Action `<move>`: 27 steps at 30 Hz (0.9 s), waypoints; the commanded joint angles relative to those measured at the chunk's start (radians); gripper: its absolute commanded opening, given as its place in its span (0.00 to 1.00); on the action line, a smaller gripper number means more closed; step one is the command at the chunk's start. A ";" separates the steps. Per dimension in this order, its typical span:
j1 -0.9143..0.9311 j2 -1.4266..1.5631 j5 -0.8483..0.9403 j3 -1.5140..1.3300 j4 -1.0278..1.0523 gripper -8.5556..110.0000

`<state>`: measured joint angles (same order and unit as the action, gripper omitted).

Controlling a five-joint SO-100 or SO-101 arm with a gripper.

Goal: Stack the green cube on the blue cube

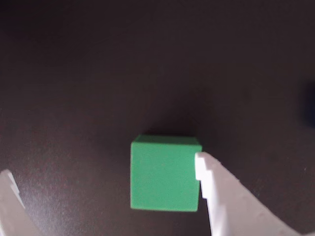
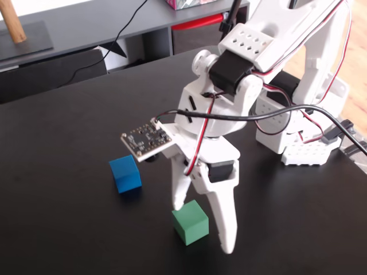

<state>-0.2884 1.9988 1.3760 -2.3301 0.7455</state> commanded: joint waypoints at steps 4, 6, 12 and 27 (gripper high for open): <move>0.029 -0.012 0.021 0.008 -0.034 0.48; 0.037 -0.005 0.020 0.029 -0.011 0.48; 0.040 0.029 0.015 0.072 0.043 0.48; 0.081 0.064 0.051 0.107 0.106 0.47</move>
<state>-0.2163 2.0034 1.4266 -2.3056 0.8268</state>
